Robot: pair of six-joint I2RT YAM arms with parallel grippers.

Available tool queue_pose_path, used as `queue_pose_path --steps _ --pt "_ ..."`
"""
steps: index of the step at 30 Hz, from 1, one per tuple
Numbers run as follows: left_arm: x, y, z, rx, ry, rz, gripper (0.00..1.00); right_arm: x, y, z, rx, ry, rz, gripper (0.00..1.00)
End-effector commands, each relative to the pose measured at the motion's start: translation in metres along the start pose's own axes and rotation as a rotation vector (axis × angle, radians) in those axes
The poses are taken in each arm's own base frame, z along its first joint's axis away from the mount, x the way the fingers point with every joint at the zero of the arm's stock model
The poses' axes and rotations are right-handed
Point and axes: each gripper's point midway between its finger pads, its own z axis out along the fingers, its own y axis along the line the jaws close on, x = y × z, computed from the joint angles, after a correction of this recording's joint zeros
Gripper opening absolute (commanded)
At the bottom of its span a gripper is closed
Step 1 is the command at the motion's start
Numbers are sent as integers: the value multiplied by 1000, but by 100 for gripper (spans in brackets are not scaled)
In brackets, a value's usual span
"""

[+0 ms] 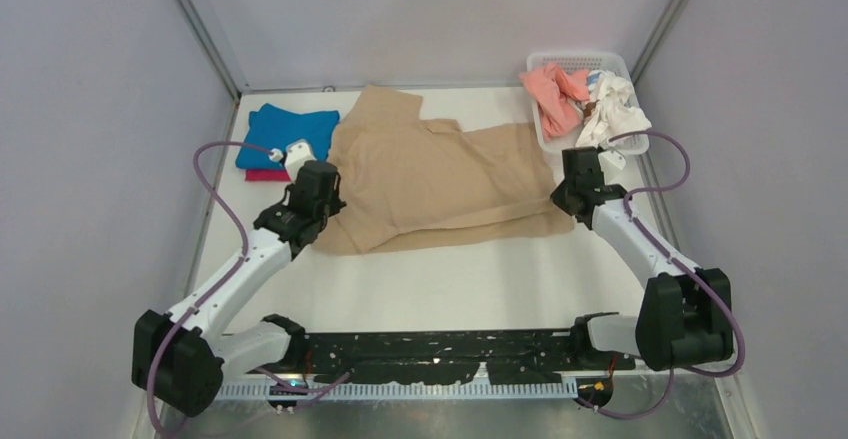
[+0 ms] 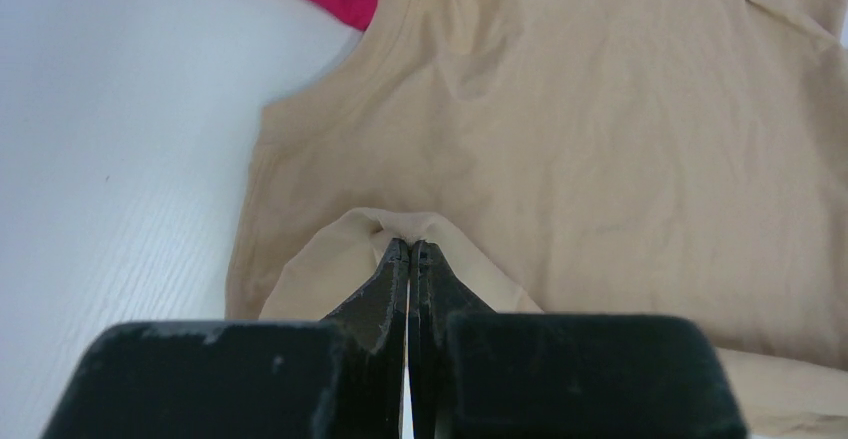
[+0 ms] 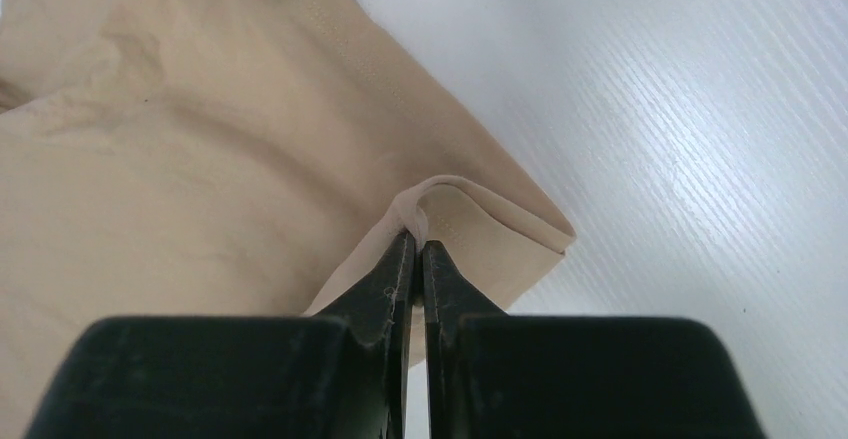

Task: Fold and stack the t-shirts
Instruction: Fold the flattened tshirt in 1/3 of the way

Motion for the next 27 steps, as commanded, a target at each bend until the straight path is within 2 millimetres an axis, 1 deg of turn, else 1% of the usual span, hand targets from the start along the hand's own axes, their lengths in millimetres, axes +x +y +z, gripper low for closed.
queue_pose_path --steps 1,6,9,14,17,18,19,20,21,22,23,24,25,26,27 --pt "-37 -24 12 50 -67 -31 0 -32 26 9 -71 -69 63 11" --pt "-39 -25 32 10 -47 -21 0 -34 30 25 -59 -47 58 13" --pt "-39 -24 43 -15 -32 -15 0 -36 34 30 -68 -43 62 13" --pt "-44 -22 62 -65 -16 -13 0 -39 36 46 -46 -40 52 16" --pt "-57 -27 75 -88 -15 -14 0 -42 42 61 -52 -18 57 20" --pt "-58 -29 81 -98 -2 -11 5 -46 46 64 -62 -24 61 23" --pt "-62 -32 86 -99 10 -12 15 -52 50 68 -73 -25 65 29" --pt "-66 -35 89 -99 26 -13 33 -55 54 68 -88 -21 51 42" --pt "-69 -37 89 -100 58 -8 52 -64 59 68 -102 -31 45 52" --pt "-70 -39 87 -106 81 -2 72 -66 59 66 -104 -29 17 59" --pt "-70 -39 84 -105 92 5 87 -71 60 61 -105 -36 9 71" --pt "-68 -37 81 -104 102 5 98 -77 59 53 -110 -56 -4 76" --pt "-63 -34 78 -104 110 3 99 -73 53 51 -97 -53 -9 87" --pt "-56 -32 73 -95 132 -3 100 -77 51 40 -110 -76 -3 90" --pt "-47 -29 67 -86 154 -12 100 -66 44 40 -110 -62 -6 93"
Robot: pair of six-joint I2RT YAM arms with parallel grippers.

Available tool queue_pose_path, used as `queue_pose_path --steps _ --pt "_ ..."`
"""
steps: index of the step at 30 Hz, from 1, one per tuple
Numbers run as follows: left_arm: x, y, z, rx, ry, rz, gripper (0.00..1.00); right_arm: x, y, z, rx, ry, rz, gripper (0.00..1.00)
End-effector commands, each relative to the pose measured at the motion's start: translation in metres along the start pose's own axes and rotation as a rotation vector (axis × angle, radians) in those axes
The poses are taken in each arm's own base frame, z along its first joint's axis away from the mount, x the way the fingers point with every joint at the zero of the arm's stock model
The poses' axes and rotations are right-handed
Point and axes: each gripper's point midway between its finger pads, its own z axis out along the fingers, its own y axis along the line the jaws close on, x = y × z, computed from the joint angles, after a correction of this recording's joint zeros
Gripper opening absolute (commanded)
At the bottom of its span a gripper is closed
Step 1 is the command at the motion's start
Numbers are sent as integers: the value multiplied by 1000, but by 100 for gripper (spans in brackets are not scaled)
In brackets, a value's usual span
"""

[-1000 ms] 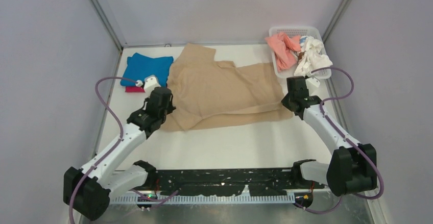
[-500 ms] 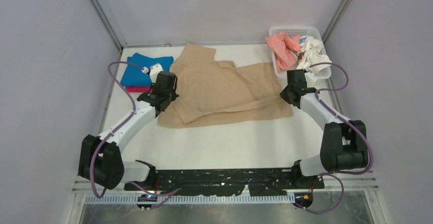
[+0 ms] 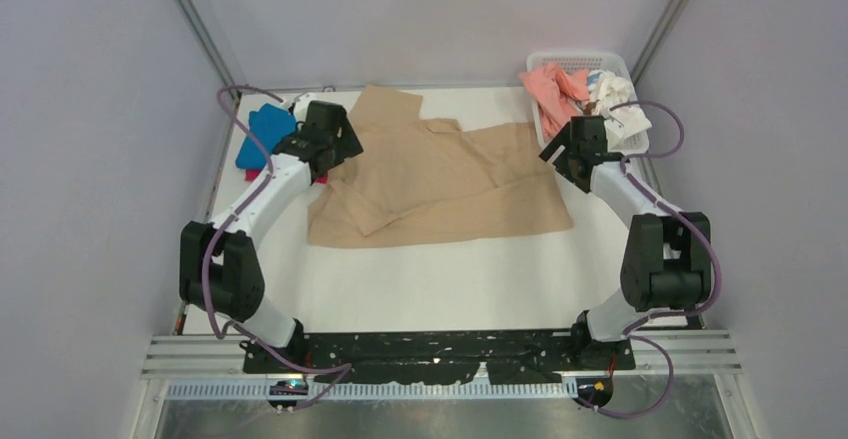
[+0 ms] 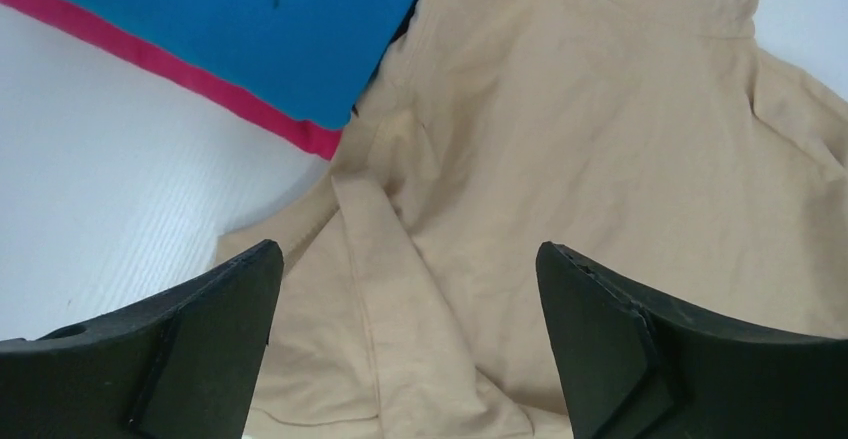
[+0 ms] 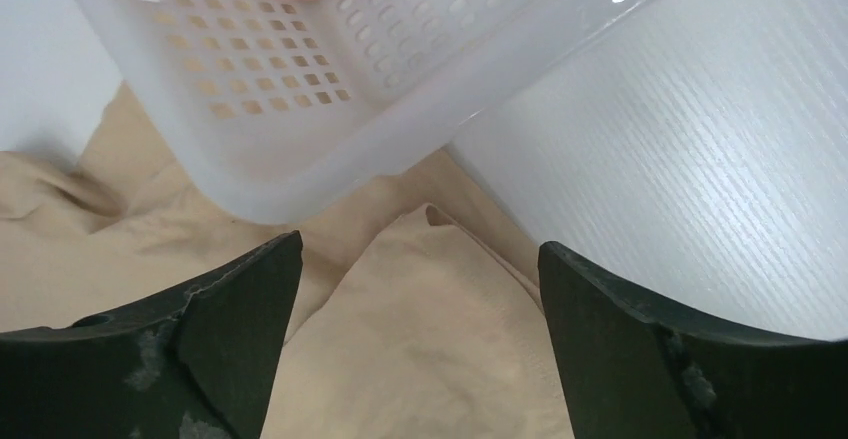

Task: Fold and stack the t-shirts
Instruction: Fold the flattened tshirt in 1/3 of the way

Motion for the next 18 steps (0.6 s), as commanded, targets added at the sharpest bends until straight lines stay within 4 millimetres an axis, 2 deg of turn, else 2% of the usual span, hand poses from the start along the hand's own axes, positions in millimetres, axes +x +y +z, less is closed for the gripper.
queue_pose_path --steps 1,2,5,8,12,18 --pt "30 15 -27 37 109 -8 100 -6 -1 -36 -84 -59 -20 96" --pt "49 19 -30 65 149 -11 100 -3 0 -39 -111 -64 -16 98" --pt "82 8 -47 233 232 -24 100 29 1 -54 -224 -9 -48 95" --pt "112 -6 -61 383 316 -16 100 48 16 -65 -362 15 -113 95" --pt "131 -12 -57 417 363 -28 100 76 23 -60 -416 88 -158 95" --pt "144 -19 -41 410 426 -32 100 94 25 -49 -426 149 -167 95"
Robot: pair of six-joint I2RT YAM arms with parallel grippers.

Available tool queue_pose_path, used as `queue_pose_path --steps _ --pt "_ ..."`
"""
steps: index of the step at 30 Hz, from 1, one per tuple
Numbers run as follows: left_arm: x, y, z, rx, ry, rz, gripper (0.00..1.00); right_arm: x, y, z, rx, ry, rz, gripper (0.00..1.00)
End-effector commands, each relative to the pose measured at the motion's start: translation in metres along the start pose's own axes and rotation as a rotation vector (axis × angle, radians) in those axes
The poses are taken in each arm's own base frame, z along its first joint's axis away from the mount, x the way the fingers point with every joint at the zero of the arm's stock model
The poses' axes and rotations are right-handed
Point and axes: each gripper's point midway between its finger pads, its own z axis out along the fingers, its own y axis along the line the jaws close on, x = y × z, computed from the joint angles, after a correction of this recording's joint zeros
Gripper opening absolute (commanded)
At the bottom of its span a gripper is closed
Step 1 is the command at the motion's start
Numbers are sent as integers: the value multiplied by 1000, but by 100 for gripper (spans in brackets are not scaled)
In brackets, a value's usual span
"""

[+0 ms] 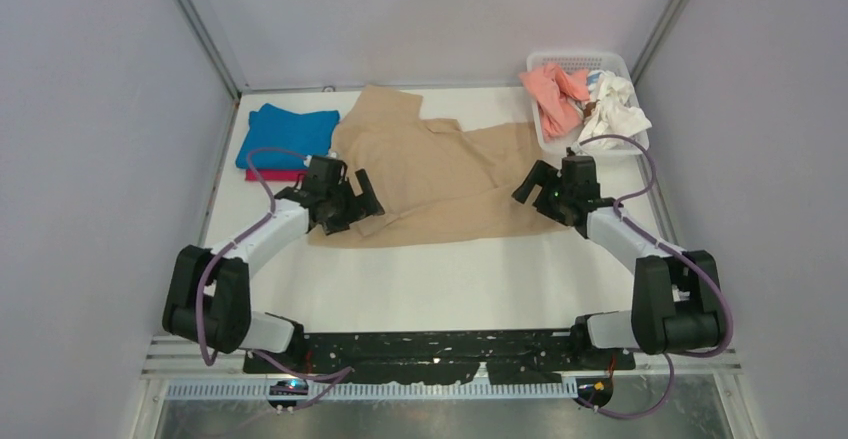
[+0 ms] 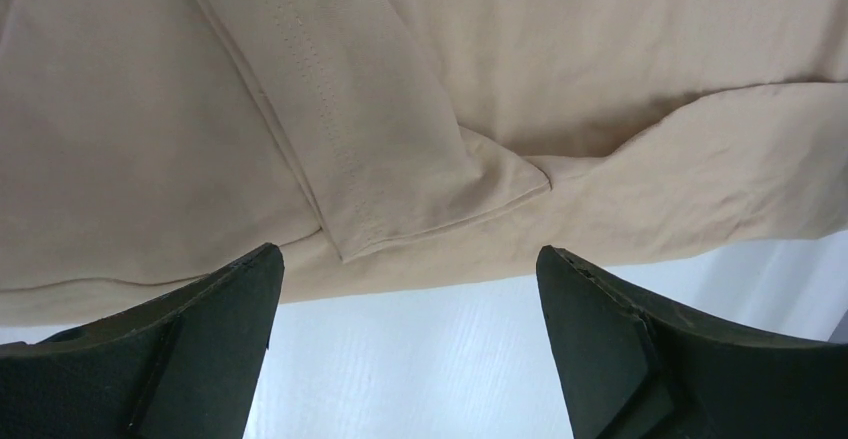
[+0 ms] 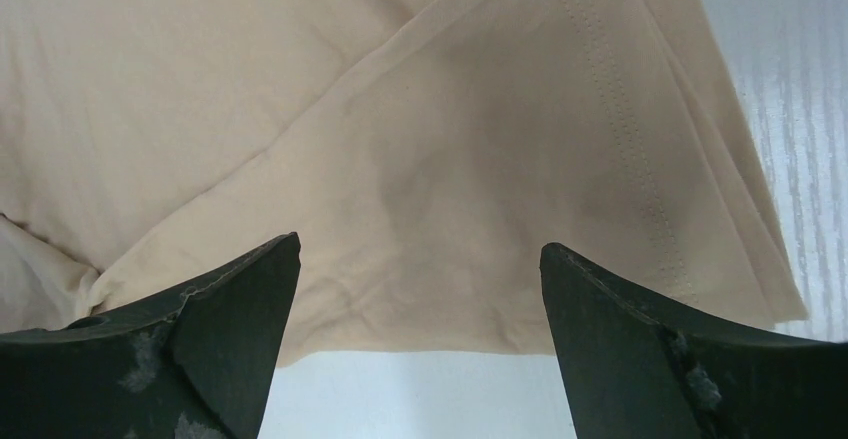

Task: Fold and stack the t-shirts
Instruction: Fold the flattened tshirt in 1/3 of the way

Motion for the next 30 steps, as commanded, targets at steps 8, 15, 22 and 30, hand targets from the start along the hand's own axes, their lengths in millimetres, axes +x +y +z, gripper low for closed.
queue_pose_path --steps 8,15,22,30 --pt "-4 -12 32 28 57 -5 99 -2 1 11 -13 -3 -42 95" --pt "13 37 37 -161 68 19 100 20 -24 11 86 50 -25 95" --pt "40 54 35 -176 108 -18 100 60 -51 -3 167 160 -7 95" --pt "82 86 13 -246 165 -45 100 97 -90 -46 331 213 13 95"
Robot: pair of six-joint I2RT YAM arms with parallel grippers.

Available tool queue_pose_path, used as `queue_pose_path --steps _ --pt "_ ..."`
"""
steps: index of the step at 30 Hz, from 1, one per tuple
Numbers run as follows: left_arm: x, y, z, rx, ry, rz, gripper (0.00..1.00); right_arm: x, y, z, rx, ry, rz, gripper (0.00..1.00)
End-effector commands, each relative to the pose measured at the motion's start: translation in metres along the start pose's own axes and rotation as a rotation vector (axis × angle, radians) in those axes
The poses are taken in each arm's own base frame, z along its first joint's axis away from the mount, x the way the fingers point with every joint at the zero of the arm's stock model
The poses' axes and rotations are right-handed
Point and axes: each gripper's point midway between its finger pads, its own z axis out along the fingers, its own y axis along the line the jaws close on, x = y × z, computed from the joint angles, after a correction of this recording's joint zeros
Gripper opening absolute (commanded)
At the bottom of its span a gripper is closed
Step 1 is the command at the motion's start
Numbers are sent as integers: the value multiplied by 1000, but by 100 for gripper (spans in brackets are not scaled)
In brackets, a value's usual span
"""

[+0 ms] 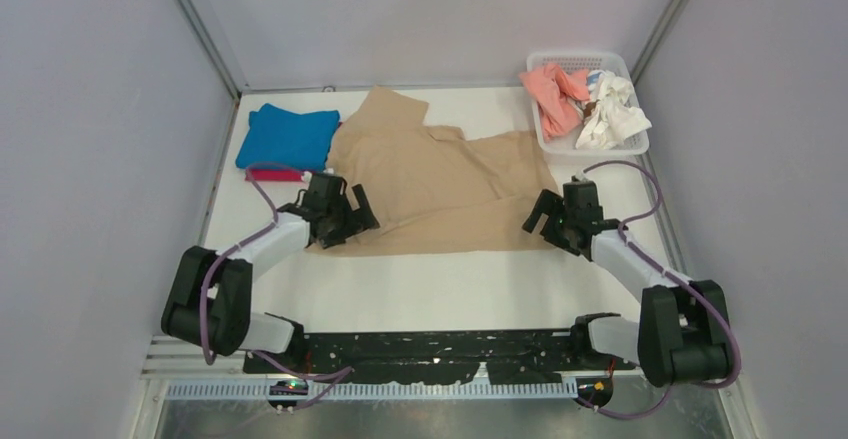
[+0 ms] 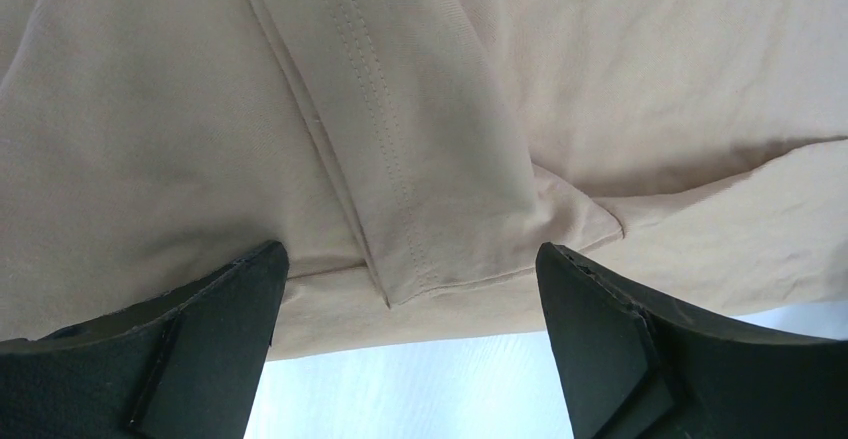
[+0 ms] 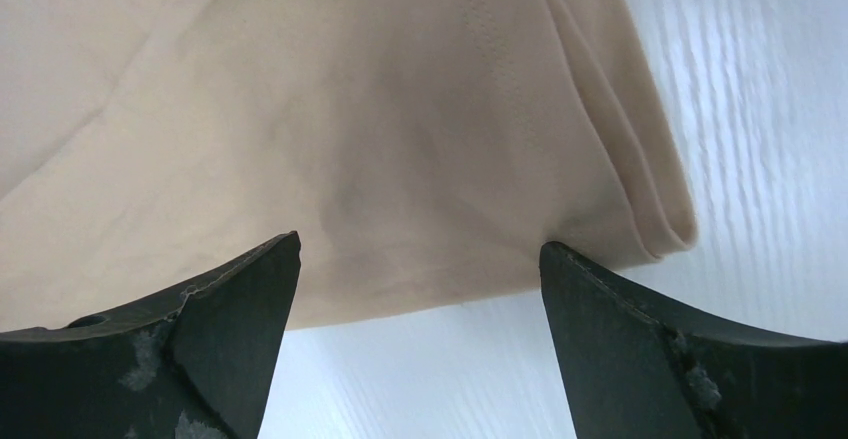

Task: Fold and stack the t-shirts
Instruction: Fold the flattened tshirt in 1/3 of the way

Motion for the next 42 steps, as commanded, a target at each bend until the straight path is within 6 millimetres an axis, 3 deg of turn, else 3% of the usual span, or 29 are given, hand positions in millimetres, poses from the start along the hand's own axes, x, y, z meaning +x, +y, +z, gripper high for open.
queue_pose_path --steps 1,2,5,9,12,15,17,19,20,21,22,26,29,34,37,38,39,42 --pt "65 59 -11 -180 168 -41 100 49 -48 -26 191 121 22 95" --pt "73 62 -14 -176 184 -49 100 57 -57 -33 230 144 34 95" --pt "92 71 -29 -161 191 -80 100 57 -61 -48 235 99 63 95" --pt "97 79 -56 -170 155 -84 100 61 -52 -64 165 86 67 95" --pt "79 66 -70 -104 70 -59 100 35 -17 -79 -38 -44 29 96" --pt "41 45 -79 -39 -71 -25 100 -4 18 -94 -204 -220 -14 95" --pt "20 30 -82 -1 -128 -11 100 -20 40 -98 -297 -265 -30 95" --pt "1 15 -80 38 -176 8 100 -32 59 -92 -359 -285 -33 95" --pt "-9 9 -77 50 -196 21 100 -27 65 -79 -354 -245 -42 95" --pt "-15 6 -71 47 -200 27 100 -39 75 -78 -370 -287 -44 95" --pt "-21 2 -67 43 -198 38 100 -37 84 -65 -359 -250 -62 95" --pt "-28 6 -38 -28 -124 45 100 -42 109 -22 -328 -205 -85 95" --pt "-25 14 -21 -82 -78 32 100 -27 105 13 -273 -114 -71 95" --pt "-11 24 -14 -112 -35 10 99 9 66 31 -137 -16 -25 96" --pt "1 30 -11 -108 -13 -12 100 26 42 21 -74 2 -6 95" --pt "7 30 -10 -102 0 -19 100 42 29 18 -40 45 11 95" --pt "12 31 -9 -94 11 -25 100 43 28 10 -44 40 23 95" --pt "26 33 -7 -76 45 -51 100 69 0 -11 46 104 73 95"
